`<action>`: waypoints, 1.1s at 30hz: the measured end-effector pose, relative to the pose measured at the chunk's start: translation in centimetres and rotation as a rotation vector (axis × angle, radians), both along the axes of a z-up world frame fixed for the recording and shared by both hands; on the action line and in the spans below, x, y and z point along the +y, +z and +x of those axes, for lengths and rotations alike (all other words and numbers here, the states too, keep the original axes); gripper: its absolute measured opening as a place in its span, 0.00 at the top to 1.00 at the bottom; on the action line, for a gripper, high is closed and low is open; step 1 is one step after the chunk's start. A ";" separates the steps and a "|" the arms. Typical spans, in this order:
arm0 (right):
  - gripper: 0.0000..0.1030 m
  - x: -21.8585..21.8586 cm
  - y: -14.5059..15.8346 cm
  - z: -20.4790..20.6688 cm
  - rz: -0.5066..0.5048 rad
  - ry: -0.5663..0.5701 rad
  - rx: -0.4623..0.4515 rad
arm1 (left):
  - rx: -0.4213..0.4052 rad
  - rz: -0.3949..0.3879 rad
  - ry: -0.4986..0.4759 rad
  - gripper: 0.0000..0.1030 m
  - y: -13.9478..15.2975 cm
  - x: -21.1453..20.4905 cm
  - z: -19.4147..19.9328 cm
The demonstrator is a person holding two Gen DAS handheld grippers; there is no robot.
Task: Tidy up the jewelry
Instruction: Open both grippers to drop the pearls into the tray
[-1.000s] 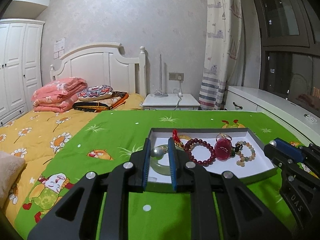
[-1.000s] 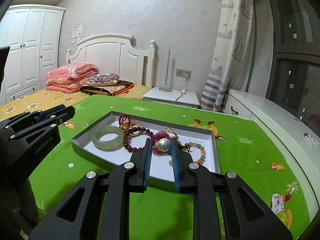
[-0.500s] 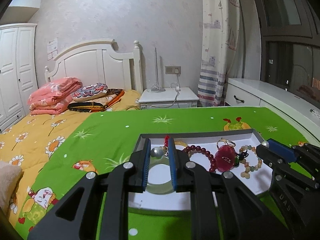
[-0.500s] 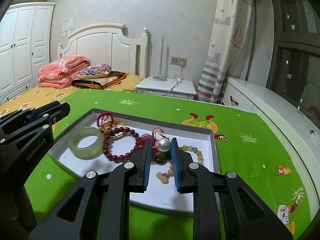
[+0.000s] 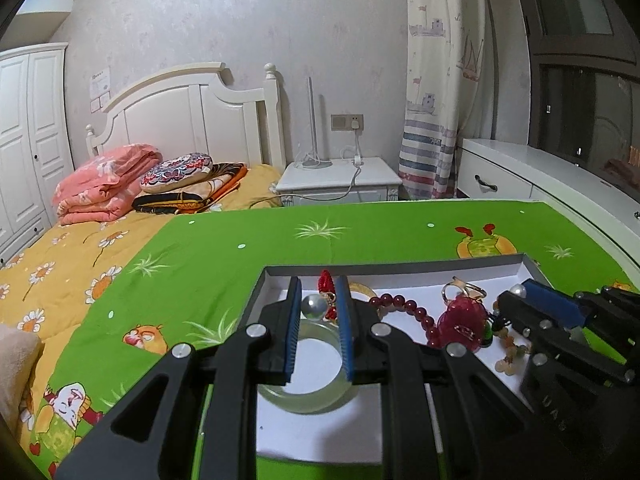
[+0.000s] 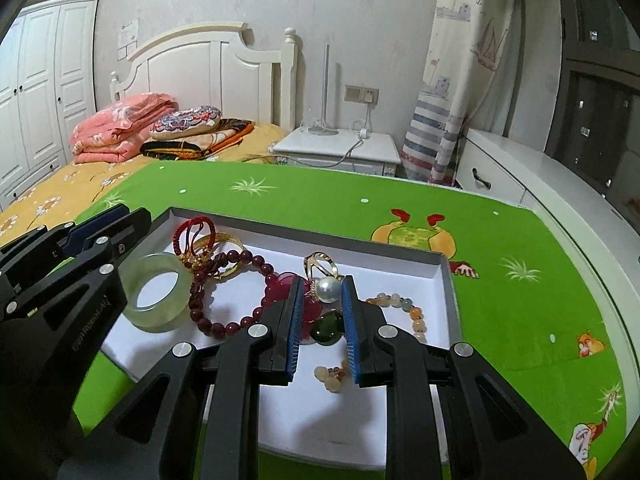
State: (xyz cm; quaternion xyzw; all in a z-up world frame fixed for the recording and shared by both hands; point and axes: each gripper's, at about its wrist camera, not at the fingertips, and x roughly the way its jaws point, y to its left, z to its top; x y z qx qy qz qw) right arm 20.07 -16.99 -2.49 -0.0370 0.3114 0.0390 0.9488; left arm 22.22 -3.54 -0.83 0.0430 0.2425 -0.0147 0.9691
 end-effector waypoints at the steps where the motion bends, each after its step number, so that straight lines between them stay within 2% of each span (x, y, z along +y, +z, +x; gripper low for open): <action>1: 0.81 0.1 -0.1 0.3 -0.002 0.000 0.007 | 0.001 0.002 0.000 0.83 0.0 -0.1 0.1; 7: 0.80 0.5 -0.3 0.6 0.003 0.018 0.018 | 0.025 -0.013 -0.008 0.83 -0.4 0.0 0.6; 8: 0.74 0.6 -0.3 0.6 -0.001 0.022 0.020 | 0.029 -0.029 -0.020 0.82 -0.4 0.1 0.6; 9: 0.66 0.8 -0.3 0.5 -0.009 0.024 0.020 | 0.034 -0.035 -0.026 0.71 -0.5 0.2 0.6; 10: 0.63 0.8 -0.3 0.5 -0.009 0.024 0.018 | 0.033 -0.035 -0.021 0.59 -0.6 0.3 0.6; 12: 0.55 0.6 -0.4 0.4 -0.004 0.016 0.022 | 0.013 -0.032 -0.003 0.49 -0.5 0.4 0.3; 13: 0.53 0.4 -0.4 0.4 0.001 0.012 0.027 | 0.006 -0.039 0.002 0.39 -0.4 0.6 0.2; 15: 0.48 0.2 -0.5 0.2 0.002 0.005 0.025 | -0.004 -0.056 0.014 0.27 -0.2 1.1 -0.1; 18: 0.46 -0.1 -0.3 0.1 0.003 0.000 0.023 | -0.015 -0.057 0.022 0.23 0.1 1.5 -0.5; 24: 0.31 -0.2 0.6 -1.0 0.008 0.000 0.002 | -0.051 -0.050 0.009 0.05 1.1 2.1 -2.2; 29: 0.21 0.1 1.4 -3.4 0.009 -0.008 -0.021 | -0.085 -0.046 -0.014 0.05 2.5 2.9 -4.8; 33: 0.18 0.3 1.9 -5.7 0.005 -0.010 -0.049 | -0.100 -0.062 -0.034 0.05 3.2 3.9 -7.3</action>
